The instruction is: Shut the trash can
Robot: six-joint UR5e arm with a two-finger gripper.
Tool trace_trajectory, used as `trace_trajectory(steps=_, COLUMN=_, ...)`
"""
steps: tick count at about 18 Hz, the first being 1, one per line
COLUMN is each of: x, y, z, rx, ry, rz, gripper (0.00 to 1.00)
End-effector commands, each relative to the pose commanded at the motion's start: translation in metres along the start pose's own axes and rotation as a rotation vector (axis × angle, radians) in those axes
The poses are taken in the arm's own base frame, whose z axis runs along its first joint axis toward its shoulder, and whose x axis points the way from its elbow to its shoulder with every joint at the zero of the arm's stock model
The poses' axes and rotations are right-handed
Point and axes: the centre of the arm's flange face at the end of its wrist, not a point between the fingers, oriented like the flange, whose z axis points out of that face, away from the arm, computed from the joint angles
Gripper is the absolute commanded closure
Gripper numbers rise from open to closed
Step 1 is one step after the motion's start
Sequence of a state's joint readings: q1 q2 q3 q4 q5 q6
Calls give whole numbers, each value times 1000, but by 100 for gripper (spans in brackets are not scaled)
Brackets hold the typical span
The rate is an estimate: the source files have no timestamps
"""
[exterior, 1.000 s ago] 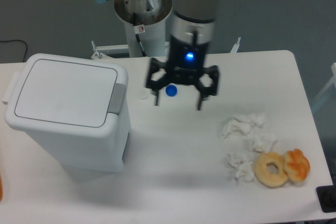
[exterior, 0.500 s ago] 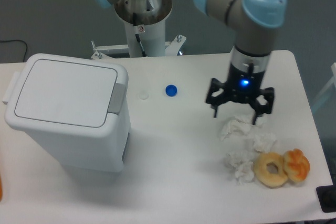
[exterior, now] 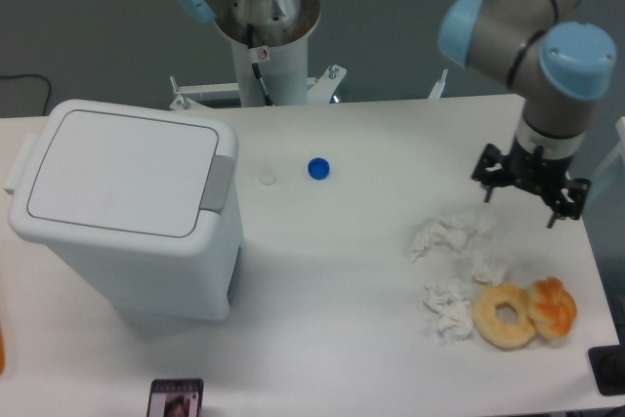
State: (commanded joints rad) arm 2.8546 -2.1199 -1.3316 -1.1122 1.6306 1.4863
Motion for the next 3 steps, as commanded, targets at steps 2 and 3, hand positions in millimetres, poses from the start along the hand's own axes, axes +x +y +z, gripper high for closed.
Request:
trace_trajectory(steps=2, x=-15, y=9, z=4, rx=16, ry=-12, rz=32, gripper=0)
trace_trajectory(steps=3, x=-21, y=7, z=5, rx=39, ry=-15, rz=38, gripper=0)
